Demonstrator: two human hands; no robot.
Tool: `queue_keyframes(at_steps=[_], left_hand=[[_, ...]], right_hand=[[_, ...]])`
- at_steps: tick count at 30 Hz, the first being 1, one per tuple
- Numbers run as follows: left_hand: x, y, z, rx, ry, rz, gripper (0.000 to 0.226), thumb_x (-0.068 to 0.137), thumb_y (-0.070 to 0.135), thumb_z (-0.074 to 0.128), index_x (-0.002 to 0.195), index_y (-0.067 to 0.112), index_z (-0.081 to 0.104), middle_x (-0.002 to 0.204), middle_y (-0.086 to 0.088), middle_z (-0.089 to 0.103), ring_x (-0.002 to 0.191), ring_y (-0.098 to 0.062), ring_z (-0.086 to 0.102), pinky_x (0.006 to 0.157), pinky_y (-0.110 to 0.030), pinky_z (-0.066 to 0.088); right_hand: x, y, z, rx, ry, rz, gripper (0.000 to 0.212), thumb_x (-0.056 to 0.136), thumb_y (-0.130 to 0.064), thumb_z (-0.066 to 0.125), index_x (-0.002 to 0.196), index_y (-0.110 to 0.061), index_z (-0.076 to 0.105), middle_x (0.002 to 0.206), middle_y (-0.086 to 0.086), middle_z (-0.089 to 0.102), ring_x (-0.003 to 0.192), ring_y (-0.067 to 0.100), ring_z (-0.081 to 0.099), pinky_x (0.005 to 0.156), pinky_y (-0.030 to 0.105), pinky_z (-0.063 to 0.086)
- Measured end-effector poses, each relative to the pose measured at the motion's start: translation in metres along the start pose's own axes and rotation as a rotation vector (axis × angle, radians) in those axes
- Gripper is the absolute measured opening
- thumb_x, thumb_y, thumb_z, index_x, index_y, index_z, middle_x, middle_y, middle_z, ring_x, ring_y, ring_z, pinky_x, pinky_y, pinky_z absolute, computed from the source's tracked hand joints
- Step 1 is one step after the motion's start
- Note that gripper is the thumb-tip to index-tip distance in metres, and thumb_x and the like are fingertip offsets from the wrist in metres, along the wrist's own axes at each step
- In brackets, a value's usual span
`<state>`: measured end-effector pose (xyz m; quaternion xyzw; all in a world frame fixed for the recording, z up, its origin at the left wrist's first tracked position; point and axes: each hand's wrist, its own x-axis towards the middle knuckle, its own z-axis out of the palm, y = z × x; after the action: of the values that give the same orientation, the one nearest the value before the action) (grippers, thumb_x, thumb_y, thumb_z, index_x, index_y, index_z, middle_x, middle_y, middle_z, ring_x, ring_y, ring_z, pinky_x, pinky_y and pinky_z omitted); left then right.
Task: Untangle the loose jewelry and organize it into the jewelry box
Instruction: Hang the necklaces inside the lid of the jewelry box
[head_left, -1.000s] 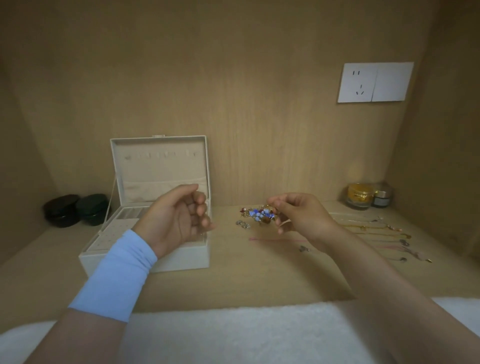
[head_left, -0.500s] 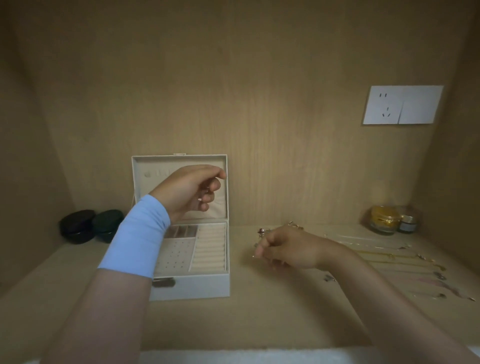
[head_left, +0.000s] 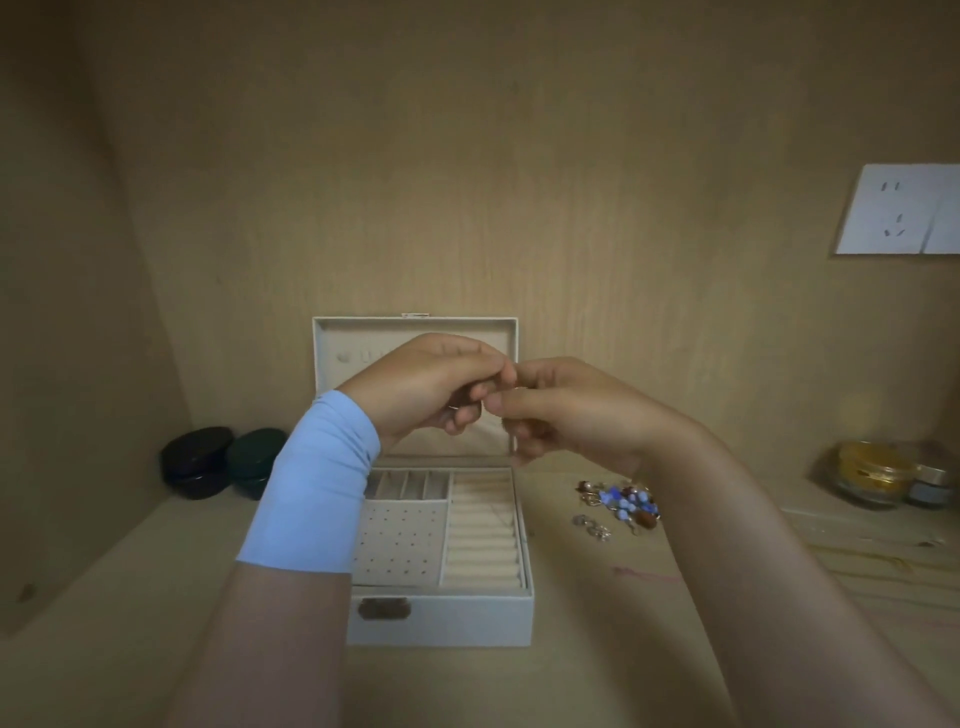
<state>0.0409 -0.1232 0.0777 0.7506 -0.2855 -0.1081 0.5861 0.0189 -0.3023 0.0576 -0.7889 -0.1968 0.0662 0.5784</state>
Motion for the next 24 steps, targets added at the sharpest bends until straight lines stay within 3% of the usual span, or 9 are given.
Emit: queue_keyframes(at_steps=[2,4,12,17,21,24], left_hand=[[-0.002,-0.003,-0.007,-0.004,0.009,-0.010,0.021,0.099,0.016,0.050,0.091,0.007,0.067,0.063,0.000,0.049,0.049,-0.013,0.044,0.046,-0.021,0.037],[-0.004,-0.006,-0.016,0.020,0.017,-0.014,0.020,0.098,0.019,0.053,0.092,0.010,0.070,0.066,0.001,0.051,0.052,-0.012,0.047,0.050,-0.022,0.040],[-0.002,-0.022,-0.039,0.043,0.107,-0.038,0.014,0.095,0.015,0.058,0.088,0.010,0.069,0.062,0.001,0.049,0.052,-0.012,0.048,0.051,-0.023,0.042],[0.012,-0.040,-0.037,-0.116,0.268,-0.027,0.016,0.095,0.017,0.057,0.083,0.013,0.066,0.059,0.002,0.043,0.046,-0.012,0.037,0.048,-0.023,0.027],[0.018,-0.047,-0.032,-0.089,0.311,-0.034,0.017,0.094,0.017,0.055,0.084,0.013,0.068,0.058,0.002,0.041,0.046,-0.012,0.035,0.046,-0.021,0.026],[0.019,-0.045,-0.030,0.032,0.302,-0.015,0.019,0.094,0.018,0.055,0.085,0.012,0.070,0.059,0.002,0.045,0.046,-0.013,0.039,0.046,-0.021,0.032]], right_hand=[[0.004,-0.002,-0.003,-0.075,0.021,0.016,0.018,0.096,-0.023,0.064,0.100,-0.007,0.073,0.060,-0.001,0.037,0.051,0.012,0.034,0.067,0.038,0.049],[0.009,-0.005,-0.004,-0.096,0.042,0.003,0.018,0.097,-0.025,0.062,0.093,-0.012,0.074,0.060,-0.001,0.033,0.050,0.011,0.030,0.058,0.031,0.042],[0.032,-0.013,-0.005,0.173,0.292,-0.139,0.022,0.103,-0.020,0.050,0.091,-0.014,0.067,0.062,-0.001,0.047,0.047,0.014,0.033,0.045,0.025,0.030],[0.042,0.005,-0.006,-0.062,0.436,-0.081,0.023,0.099,-0.019,0.054,0.089,-0.009,0.071,0.068,0.003,0.055,0.045,0.014,0.043,0.043,0.024,0.031],[0.042,0.018,-0.006,-0.257,0.359,0.070,0.020,0.095,-0.018,0.059,0.087,-0.010,0.076,0.073,0.004,0.070,0.061,0.013,0.061,0.056,0.022,0.048],[0.045,0.021,0.000,-0.264,0.245,0.067,0.026,0.093,-0.025,0.066,0.117,-0.018,0.071,0.109,-0.006,0.073,0.100,0.002,0.067,0.088,0.015,0.049]])
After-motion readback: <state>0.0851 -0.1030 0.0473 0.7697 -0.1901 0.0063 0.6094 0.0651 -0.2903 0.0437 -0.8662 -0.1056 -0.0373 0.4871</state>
